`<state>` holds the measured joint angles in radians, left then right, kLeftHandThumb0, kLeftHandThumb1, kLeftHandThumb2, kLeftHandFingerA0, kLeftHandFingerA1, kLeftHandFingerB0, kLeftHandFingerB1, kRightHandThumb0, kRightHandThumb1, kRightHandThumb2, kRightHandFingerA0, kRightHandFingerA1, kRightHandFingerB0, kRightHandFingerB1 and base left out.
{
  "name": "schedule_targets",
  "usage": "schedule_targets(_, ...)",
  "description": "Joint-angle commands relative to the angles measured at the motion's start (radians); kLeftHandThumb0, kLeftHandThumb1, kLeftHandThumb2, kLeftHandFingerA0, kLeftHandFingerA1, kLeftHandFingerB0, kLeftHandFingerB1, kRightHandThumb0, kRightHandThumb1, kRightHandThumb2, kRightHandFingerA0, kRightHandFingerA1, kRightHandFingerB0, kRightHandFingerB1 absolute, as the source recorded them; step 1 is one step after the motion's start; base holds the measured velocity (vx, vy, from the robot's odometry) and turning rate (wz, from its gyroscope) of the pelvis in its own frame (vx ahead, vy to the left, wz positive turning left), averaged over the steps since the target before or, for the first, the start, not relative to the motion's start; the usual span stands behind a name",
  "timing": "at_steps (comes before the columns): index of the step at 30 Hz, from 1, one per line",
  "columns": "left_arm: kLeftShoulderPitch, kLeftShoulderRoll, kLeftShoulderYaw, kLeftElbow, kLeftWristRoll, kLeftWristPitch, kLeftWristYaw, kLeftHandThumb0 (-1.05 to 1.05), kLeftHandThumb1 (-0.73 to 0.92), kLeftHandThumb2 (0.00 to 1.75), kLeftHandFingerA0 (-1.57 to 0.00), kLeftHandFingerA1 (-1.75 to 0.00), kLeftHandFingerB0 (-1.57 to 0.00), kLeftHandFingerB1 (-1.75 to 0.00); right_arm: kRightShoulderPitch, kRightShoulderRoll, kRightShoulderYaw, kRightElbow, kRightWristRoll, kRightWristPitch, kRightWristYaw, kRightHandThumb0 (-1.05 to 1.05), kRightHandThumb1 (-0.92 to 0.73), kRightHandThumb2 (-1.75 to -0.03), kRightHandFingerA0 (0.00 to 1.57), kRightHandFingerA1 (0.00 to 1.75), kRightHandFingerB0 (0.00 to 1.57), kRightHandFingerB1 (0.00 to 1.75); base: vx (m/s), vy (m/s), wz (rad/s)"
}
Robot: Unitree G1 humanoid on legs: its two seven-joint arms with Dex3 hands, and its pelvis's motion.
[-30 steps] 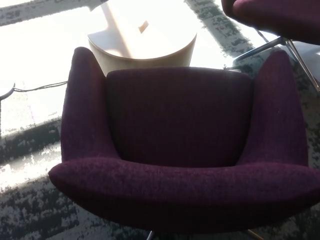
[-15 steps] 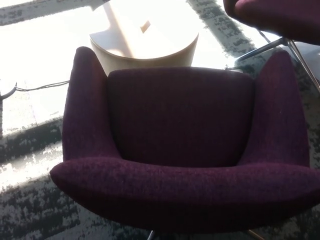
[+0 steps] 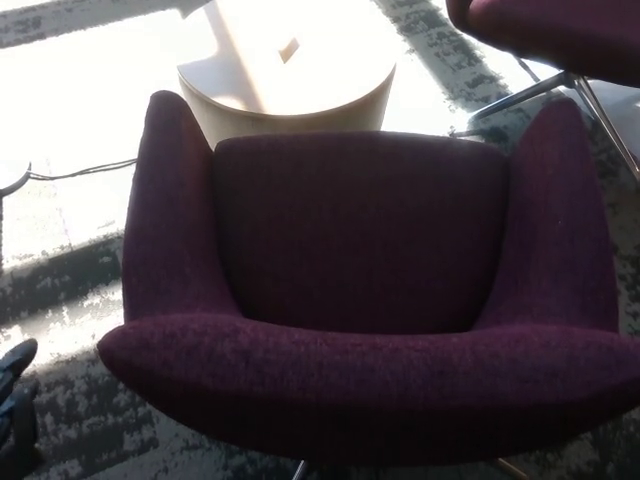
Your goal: The robot stands in front of a sofa and uses its left hand to push the left side of the sofa
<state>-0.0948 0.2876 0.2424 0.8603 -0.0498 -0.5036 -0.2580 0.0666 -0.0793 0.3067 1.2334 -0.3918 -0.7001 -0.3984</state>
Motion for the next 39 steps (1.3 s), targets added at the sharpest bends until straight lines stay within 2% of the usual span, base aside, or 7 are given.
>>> schedule_targets(1,-0.021,0.045,-0.011,-0.032,-0.011,0.05,-0.032,-0.88,0.92,1.31,-0.05,-0.22,-0.04,-0.13,-0.007,-0.011,-0.002,0.01,-0.012,-0.031,-0.018,-0.45,-0.66,-0.6,0.85,0.72,0.73,0.47,0.0,0.0,0.0)
schedule_targets(2,-0.02,0.046,-0.012,-0.034,-0.012,0.051,-0.032,-0.88,0.92,1.31,-0.05,-0.22,-0.04,-0.13,-0.007,-0.011,-0.002,0.01,-0.013,-0.032,-0.019,-0.45,-0.66,-0.6,0.85,0.72,0.73,0.47,0.0,0.0,0.0)
schedule_targets(4,-0.106,0.075,-0.042,0.031,0.011,0.092,-0.064,-0.95,0.92,1.04,0.0,-0.15,0.0,-0.06,-0.014,-0.012,0.004,0.013,-0.023,-0.014,-0.031,-0.46,-0.66,-0.59,0.84,0.77,0.74,0.47,0.0,0.0,0.0)
schedule_targets(6,-0.133,0.087,-0.057,0.058,0.018,0.101,-0.073,-0.95,0.92,1.04,0.0,-0.15,0.0,-0.06,-0.014,-0.013,0.006,0.013,-0.026,-0.021,-0.036,-0.46,-0.66,-0.59,0.84,0.77,0.74,0.47,0.0,0.0,0.0)
schedule_targets(7,-0.155,0.096,-0.079,0.067,0.036,0.115,-0.071,-0.92,0.89,1.32,0.0,-0.15,0.0,-0.08,-0.018,-0.01,0.004,0.014,-0.023,-0.012,-0.031,-0.47,-0.66,-0.59,0.84,0.78,0.75,0.46,0.0,0.0,0.0)
schedule_targets(21,-0.26,0.045,-0.257,0.117,0.112,0.174,-0.037,-1.04,0.92,1.31,0.0,-0.04,0.0,0.0,-0.008,-0.007,0.001,0.017,-0.026,-0.019,-0.032,-0.46,-0.66,-0.6,0.84,0.7,0.72,0.46,0.0,0.0,0.0)
schedule_targets(39,-0.223,0.0,-0.327,0.021,0.129,0.17,-0.048,-1.05,0.88,1.31,0.0,-0.12,0.0,-0.02,-0.01,-0.008,-0.003,0.019,-0.039,-0.015,-0.043,-0.48,-0.67,-0.6,0.84,0.73,0.74,0.46,0.0,0.0,0.0)
